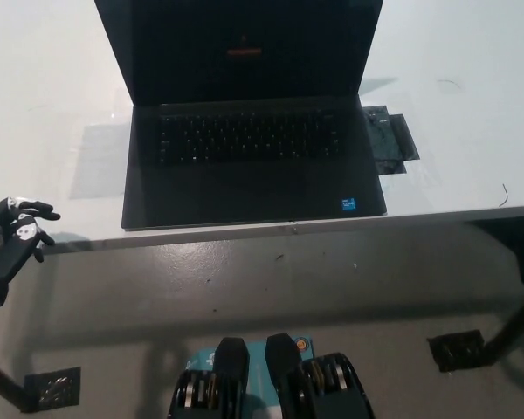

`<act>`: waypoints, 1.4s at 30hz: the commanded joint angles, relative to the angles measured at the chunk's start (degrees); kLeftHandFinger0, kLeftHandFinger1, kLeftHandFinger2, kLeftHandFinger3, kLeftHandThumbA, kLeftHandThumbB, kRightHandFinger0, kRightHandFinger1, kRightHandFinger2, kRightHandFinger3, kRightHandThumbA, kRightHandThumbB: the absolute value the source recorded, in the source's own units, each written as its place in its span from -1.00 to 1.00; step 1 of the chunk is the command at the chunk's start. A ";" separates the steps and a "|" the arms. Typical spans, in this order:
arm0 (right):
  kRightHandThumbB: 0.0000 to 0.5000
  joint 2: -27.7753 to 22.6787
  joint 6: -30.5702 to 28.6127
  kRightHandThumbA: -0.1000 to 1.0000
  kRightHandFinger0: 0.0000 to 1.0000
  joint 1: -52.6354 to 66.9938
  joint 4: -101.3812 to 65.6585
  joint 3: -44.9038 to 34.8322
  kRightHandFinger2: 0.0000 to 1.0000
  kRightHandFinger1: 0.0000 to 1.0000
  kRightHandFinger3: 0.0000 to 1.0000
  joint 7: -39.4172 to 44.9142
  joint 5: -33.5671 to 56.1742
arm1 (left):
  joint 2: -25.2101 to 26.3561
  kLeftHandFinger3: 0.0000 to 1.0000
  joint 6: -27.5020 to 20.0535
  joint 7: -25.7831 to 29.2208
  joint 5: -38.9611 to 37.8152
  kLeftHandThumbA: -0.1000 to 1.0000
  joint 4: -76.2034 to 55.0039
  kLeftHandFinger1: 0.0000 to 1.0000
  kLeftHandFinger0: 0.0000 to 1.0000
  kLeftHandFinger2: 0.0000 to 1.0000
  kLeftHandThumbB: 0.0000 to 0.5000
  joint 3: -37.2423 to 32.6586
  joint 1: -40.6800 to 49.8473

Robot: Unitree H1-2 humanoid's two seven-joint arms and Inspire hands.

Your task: The robot uses its right hand to push down on the lid of a laptop kept in the middle of the desk to close it

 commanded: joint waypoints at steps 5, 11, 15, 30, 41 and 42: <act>0.38 -3.50 2.25 -0.08 1.00 -4.24 -2.81 -1.95 0.84 1.00 1.00 0.26 0.65 | 2.13 0.27 -0.50 -1.49 -0.75 -0.96 -1.11 -0.28 -0.43 0.06 -0.54 -0.06 -0.68; 0.43 -7.53 5.87 -0.06 1.00 -14.55 -3.52 -0.97 0.93 1.00 1.00 1.19 0.42 | 1.97 0.29 0.94 -1.21 -0.96 -0.99 -2.01 -0.29 -0.44 0.07 -0.50 0.08 -0.25; 0.35 -8.75 10.46 -0.23 1.00 -21.77 -4.38 0.44 0.95 1.00 1.00 0.31 -0.50 | 2.24 0.26 0.53 -2.14 -1.82 -0.97 -1.80 -0.25 -0.41 0.09 -0.45 0.05 -0.14; 0.53 -4.28 8.12 -0.16 1.00 -51.59 13.37 10.67 0.96 1.00 1.00 3.92 -4.77 | 1.82 0.18 -0.11 -1.51 -1.29 -0.96 -1.41 -0.27 -0.48 0.10 -0.38 -0.09 -0.04; 0.76 0.08 1.29 0.08 1.00 -62.43 28.97 19.32 0.87 1.00 1.00 6.19 -12.57 | 1.89 0.20 1.13 -1.85 -2.30 -0.93 -1.37 -0.20 -0.40 0.14 -0.36 0.03 -0.13; 0.78 0.97 -0.18 0.09 1.00 -63.94 32.15 20.48 0.87 1.00 1.00 6.27 -13.69 | 2.01 0.20 1.15 -1.63 -1.70 -0.92 -1.65 -0.20 -0.39 0.14 -0.38 -0.18 -0.03</act>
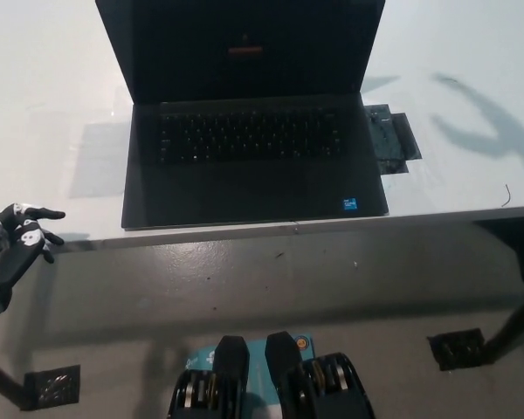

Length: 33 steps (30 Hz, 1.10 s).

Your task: The robot uses its right hand to push down on the lid of a laptop kept in the middle of the desk to close it

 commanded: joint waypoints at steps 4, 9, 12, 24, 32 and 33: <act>0.90 3.60 -11.68 0.10 1.00 -10.56 14.78 3.82 0.83 1.00 0.97 1.52 -7.25 | 1.70 0.21 0.21 -0.81 -0.60 -0.91 -1.93 -0.16 -0.33 0.15 -0.35 0.18 -0.55; 0.70 8.62 -16.84 -0.04 1.00 -15.68 28.53 7.42 1.00 1.00 1.00 1.93 -10.87 | 1.93 0.22 -0.30 -0.93 -0.28 -0.90 -1.75 -0.17 -0.31 0.13 -0.36 -0.01 -0.60; 0.88 9.41 -18.74 -0.01 1.00 -16.71 32.91 7.55 1.00 1.00 1.00 1.53 -11.73 | 1.57 0.22 -0.31 -1.35 -1.09 -1.00 -1.96 -0.20 -0.34 0.14 -0.40 -0.20 -0.91; 1.00 11.87 -21.50 0.06 1.00 -16.16 44.09 6.62 1.00 1.00 1.00 -2.82 -15.05 | 2.11 0.21 0.31 -1.62 -0.67 -0.91 -2.62 -0.25 -0.42 0.11 -0.40 -1.06 -0.94; 1.00 12.36 -24.09 0.14 1.00 -12.59 45.29 6.17 1.00 1.00 1.00 -1.96 -16.18 | 2.33 0.14 1.46 -1.63 -1.45 -0.95 -3.07 -0.23 -0.39 0.06 -0.41 -0.24 -1.08; 1.00 12.34 -24.39 0.14 1.00 -12.41 45.44 6.05 1.00 1.00 1.00 -1.87 -16.21 | 2.33 0.14 1.49 -1.59 -1.31 -0.95 -3.17 -0.22 -0.38 0.06 -0.41 -0.25 -1.06</act>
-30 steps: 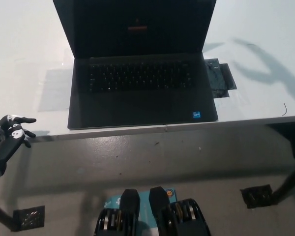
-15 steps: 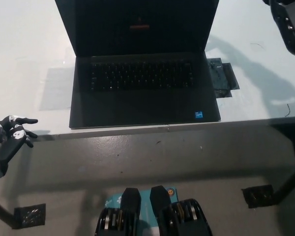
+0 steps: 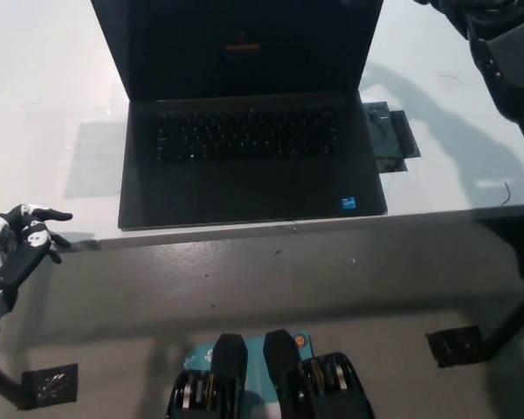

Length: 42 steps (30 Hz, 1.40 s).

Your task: The robot uses its right hand to push down on the lid of a laptop kept in the middle of the desk to close it

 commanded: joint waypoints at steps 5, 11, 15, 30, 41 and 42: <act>0.99 0.15 -0.71 0.08 1.00 2.29 -2.86 -1.79 1.00 1.00 1.00 -0.44 -1.01 | 2.65 0.16 1.43 -0.90 -0.52 -0.92 -3.50 -0.16 -0.35 0.13 -0.39 0.64 -1.19; 0.91 -0.02 2.06 0.04 1.00 8.24 -9.60 -2.17 1.00 1.00 1.00 1.40 -0.55 | 2.84 0.15 1.44 -0.65 -0.15 -0.96 -3.43 -0.22 -0.36 0.08 -0.37 0.50 -1.14; 0.81 -0.14 6.07 0.06 1.00 12.67 -17.13 -2.67 1.00 1.00 1.00 1.24 -0.59 | 2.90 0.16 2.22 -0.46 -0.13 -0.94 -4.03 -0.16 -0.32 0.14 -0.37 0.49 -0.82; 0.61 0.11 12.67 0.13 1.00 31.53 -37.59 -6.51 0.71 1.00 1.00 3.05 4.70 | 4.02 0.20 2.00 -1.44 -1.08 -0.97 -3.23 -0.14 -0.29 0.13 -0.37 1.02 -2.02; 0.30 2.75 16.14 0.02 1.00 43.40 -47.16 -10.39 0.96 1.00 1.00 2.96 12.72 | 4.21 0.21 2.66 -0.73 0.05 -0.93 -3.41 -0.20 -0.35 0.09 -0.36 0.65 -2.17; 0.31 3.11 16.03 0.03 1.00 44.41 -47.38 -10.89 0.97 1.00 1.00 3.08 13.51 | 4.10 0.22 2.94 -0.72 -0.28 -0.94 -3.44 -0.18 -0.32 0.09 -0.36 0.77 -2.20</act>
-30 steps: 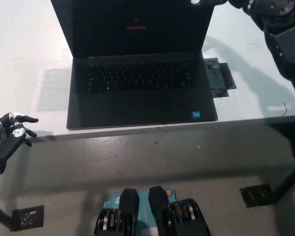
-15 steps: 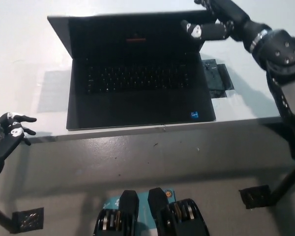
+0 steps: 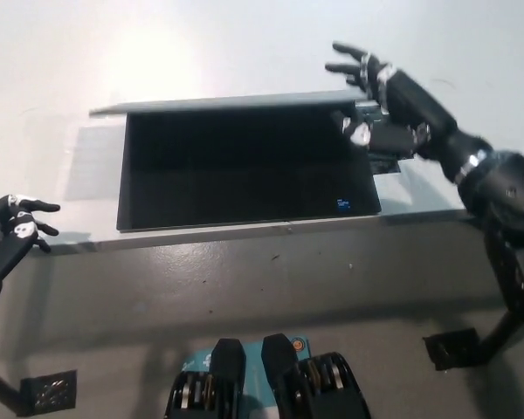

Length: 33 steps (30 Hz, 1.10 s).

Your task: The robot uses its right hand to push down on the lid of a laptop kept in the middle of the desk to close it

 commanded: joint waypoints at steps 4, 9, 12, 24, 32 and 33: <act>0.23 2.36 7.96 0.06 1.00 6.92 -0.65 -2.19 0.92 1.00 1.00 1.74 5.52 | 1.68 0.21 -0.26 -0.83 -0.90 -0.93 -1.19 -0.17 -0.32 0.11 -0.36 0.59 -1.61; 0.15 4.70 9.23 0.11 1.00 11.70 -2.81 -3.32 0.95 1.00 1.00 0.65 6.63 | 1.60 0.18 -0.50 -0.72 -0.74 -0.95 -1.28 -0.18 -0.31 0.10 -0.34 0.58 -1.63; 0.12 5.30 8.49 0.12 1.00 12.53 -1.38 -3.65 0.93 1.00 1.00 1.36 7.42 | 1.80 0.20 -0.50 -0.60 -0.21 -0.88 -0.87 -0.16 -0.28 0.11 -0.31 0.42 -1.67; 0.24 5.90 7.55 0.12 1.00 12.58 0.63 -3.61 0.92 1.00 1.00 2.09 9.18 | 1.65 0.20 -0.90 -0.92 -0.67 -0.94 -0.91 -0.18 -0.31 0.09 -0.36 0.47 -1.61; 0.08 3.73 10.37 0.06 1.00 10.29 -5.66 -5.08 0.88 1.00 1.00 1.77 10.80 | 1.38 0.19 -1.16 -1.05 -0.96 -0.91 -0.23 -0.18 -0.31 0.08 -0.35 0.53 -1.15; 0.04 3.16 13.06 0.04 1.00 10.05 -9.50 -6.11 0.90 1.00 1.00 0.97 11.86 | 1.43 0.17 -0.81 -1.30 -1.41 -0.90 -0.33 -0.21 -0.36 0.07 -0.34 0.63 -1.12</act>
